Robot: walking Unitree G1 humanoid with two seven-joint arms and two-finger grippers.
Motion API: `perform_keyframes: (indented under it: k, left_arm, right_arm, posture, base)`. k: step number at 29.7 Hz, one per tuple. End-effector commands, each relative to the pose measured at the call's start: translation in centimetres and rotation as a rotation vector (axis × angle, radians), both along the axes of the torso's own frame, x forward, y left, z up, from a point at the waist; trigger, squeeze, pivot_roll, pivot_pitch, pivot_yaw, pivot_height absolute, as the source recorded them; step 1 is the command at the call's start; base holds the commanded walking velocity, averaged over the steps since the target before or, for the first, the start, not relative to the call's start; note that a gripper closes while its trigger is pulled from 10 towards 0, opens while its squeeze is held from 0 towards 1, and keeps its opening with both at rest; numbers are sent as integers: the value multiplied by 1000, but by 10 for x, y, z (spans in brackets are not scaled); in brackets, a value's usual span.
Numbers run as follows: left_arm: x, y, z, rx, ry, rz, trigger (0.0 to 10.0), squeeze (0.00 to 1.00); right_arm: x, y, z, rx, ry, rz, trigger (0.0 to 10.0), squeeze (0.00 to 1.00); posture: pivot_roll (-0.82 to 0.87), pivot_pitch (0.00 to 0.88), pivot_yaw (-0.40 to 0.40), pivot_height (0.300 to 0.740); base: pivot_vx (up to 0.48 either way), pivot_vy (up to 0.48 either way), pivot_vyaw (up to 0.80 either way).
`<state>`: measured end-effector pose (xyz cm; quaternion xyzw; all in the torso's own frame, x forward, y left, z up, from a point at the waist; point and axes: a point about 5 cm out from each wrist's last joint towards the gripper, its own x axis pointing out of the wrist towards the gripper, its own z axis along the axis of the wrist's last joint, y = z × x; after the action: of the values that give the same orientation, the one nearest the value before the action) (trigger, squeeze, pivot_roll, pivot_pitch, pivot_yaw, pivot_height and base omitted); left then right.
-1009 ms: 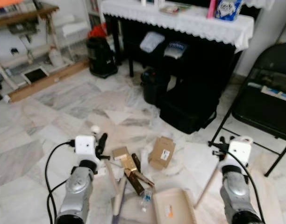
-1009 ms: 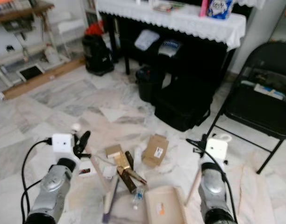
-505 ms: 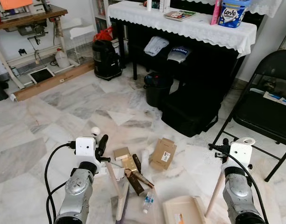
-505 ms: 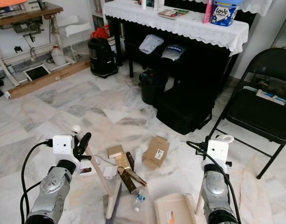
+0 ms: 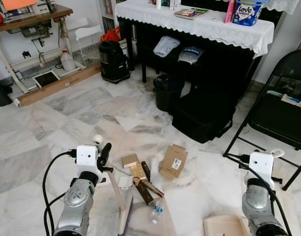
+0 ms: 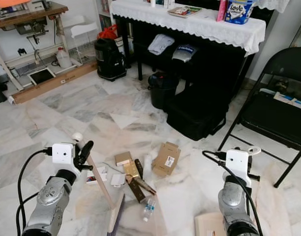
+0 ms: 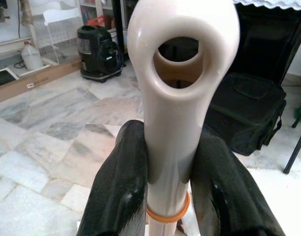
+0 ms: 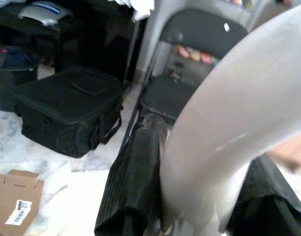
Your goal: Sweep floor
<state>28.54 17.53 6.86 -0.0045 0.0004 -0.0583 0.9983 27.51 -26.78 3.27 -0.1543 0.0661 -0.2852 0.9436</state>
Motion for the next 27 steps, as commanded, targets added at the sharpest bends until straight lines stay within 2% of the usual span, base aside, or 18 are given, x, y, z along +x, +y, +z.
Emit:
perform_keyframes:
  k: [1, 6, 8, 10, 14, 15, 17, 22, 24, 25, 26, 27]
  left_arm:
    - [1, 2, 8, 19, -29, -9, 10000, 0]
    - [1, 3, 9, 19, -28, -10, 10000, 0]
    - [1, 2, 10, 17, -28, -11, 10000, 0]
    - [1, 1, 10, 15, -28, -11, 10000, 0]
    - [0, 1, 10, 12, -29, -11, 10000, 0]
    - [-1, 1, 10, 11, -30, -10, 10000, 0]
    - [-1, 1, 10, 11, -30, -10, 10000, 0]
    - [-1, 2, 13, 12, -35, -12, 10000, 0]
    - [-2, 2, 13, 13, -36, -12, 10000, 0]
    - [-2, 3, 13, 13, -36, -12, 10000, 0]
    - [-2, 2, 13, 14, -36, -13, 10000, 0]
    - [-2, 2, 13, 14, -36, -13, 10000, 0]
  right_arm:
    - [11, 2, 12, 21, -56, -20, 10000, 0]
    - [19, 2, 23, -19, -103, -22, 10000, 0]
    - [22, 2, 28, -57, -114, -22, 10000, 0]
    - [24, 3, 34, -137, -125, -14, 10000, 0]
    - [24, 2, 36, -185, -133, -46, 10000, 0]
    - [24, 7, 35, -191, -139, -26, 10000, 0]
    - [24, 8, 34, -188, -138, -21, 10000, 0]
    - [16, 19, 15, -43, -103, -39, 10000, 0]
    - [16, 20, 13, -16, -98, -40, 10000, 0]
    - [16, 22, 16, -51, -114, -39, 10000, 0]
    - [17, 19, 20, -116, -129, -93, 10000, 0]
    - [17, 19, 20, -116, -129, -93, 10000, 0]
  posture:
    - [91, 0, 52, 740]
    - [92, 0, 51, 740]
    - [94, 0, 51, 740]
    - [96, 0, 49, 740]
    - [98, 0, 47, 740]
    - [101, 0, 46, 740]
    - [102, 0, 45, 740]
    - [114, 0, 45, 740]
    - [113, 0, 46, 740]
    - [112, 0, 46, 740]
    - [111, 0, 46, 740]
    - [111, 0, 46, 740]
  base:
    - [0, 0, 0]
    - [0, 0, 0]
    - [0, 0, 0]
    - [0, 0, 0]
    - [0, 0, 0]
    - [0, 0, 0]
    - [0, 0, 0]
    - [0, 0, 0]
    - [0, 0, 0]
    - [0, 0, 0]
    - [0, 0, 0]
    - [0, 0, 0]
